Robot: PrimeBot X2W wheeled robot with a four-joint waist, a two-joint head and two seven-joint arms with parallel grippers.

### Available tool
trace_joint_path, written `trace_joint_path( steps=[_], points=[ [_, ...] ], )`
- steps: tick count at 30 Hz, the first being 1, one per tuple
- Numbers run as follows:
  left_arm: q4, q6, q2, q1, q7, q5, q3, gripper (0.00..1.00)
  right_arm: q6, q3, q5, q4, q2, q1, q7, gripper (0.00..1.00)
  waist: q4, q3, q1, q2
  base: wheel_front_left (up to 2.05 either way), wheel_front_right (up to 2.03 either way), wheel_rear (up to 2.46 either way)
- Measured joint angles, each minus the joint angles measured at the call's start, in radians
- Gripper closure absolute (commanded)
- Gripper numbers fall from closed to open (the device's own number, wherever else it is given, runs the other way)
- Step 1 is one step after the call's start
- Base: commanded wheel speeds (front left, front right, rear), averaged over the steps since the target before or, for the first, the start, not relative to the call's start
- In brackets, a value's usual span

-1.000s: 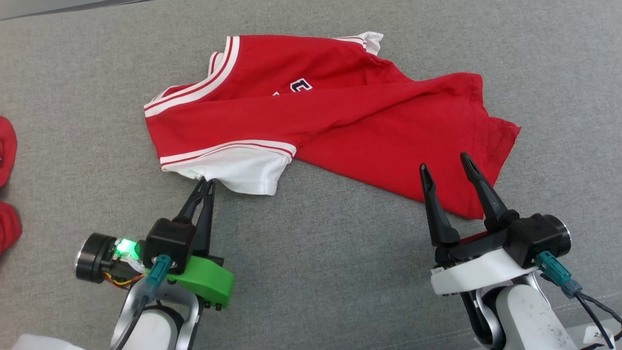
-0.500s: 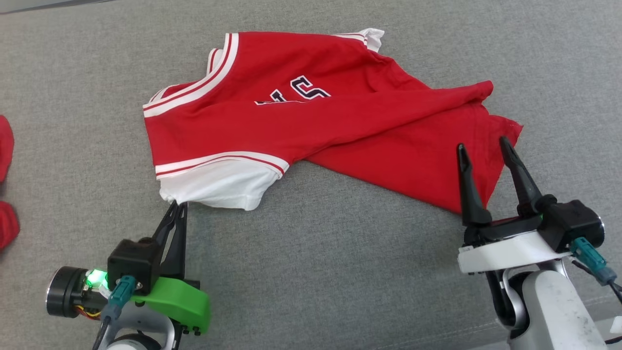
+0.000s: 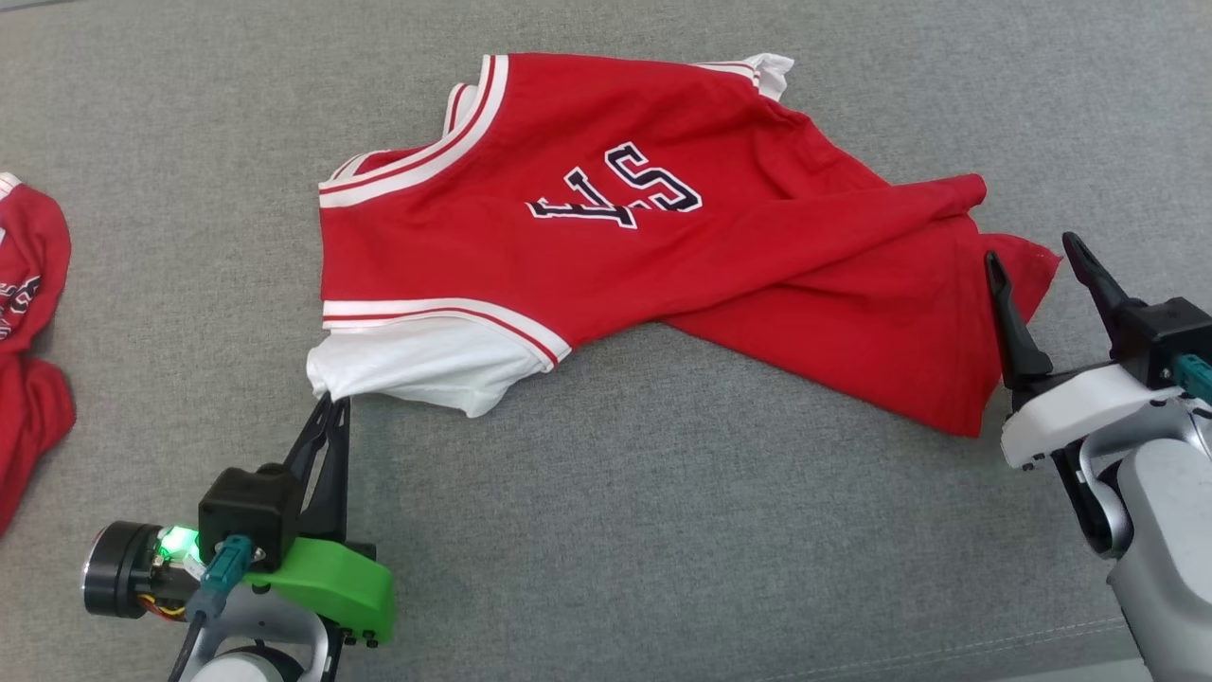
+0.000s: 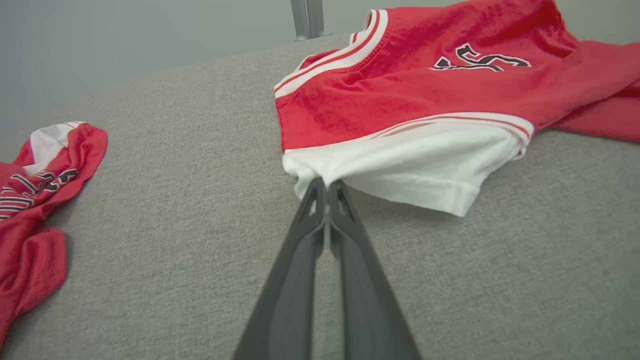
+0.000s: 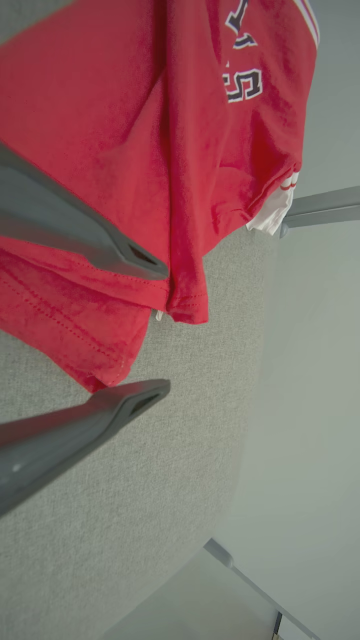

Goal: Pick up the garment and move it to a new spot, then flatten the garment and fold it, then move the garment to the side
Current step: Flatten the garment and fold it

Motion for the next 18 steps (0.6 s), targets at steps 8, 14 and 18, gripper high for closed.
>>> trace_joint_path(
  steps=[8, 14, 18],
  points=[
    [0.025, -0.001, 0.004, -0.023, -0.017, 0.0, 0.001, 1.0, 0.0, 0.157, 0.038, 0.166, -0.069, -0.148, 0.0, 0.0, 0.019, 0.022, 0.0, 0.0, 0.0, 0.0, 0.0],
    [0.034, -0.002, 0.005, -0.047, -0.025, 0.0, -0.006, 1.0, 0.0, 0.268, 0.072, 0.278, -0.099, -0.257, 0.0, 0.0, 0.036, 0.043, 0.0, 0.0, 0.0, 0.0, 0.0],
    [0.036, 0.0, 0.004, -0.061, -0.03, 0.002, -0.011, 1.0, 0.0, 0.328, 0.099, 0.32, -0.109, -0.306, 0.0, 0.38, 0.049, 0.056, 0.0, 0.0, 0.0, 0.0, 0.0]
  ],
)
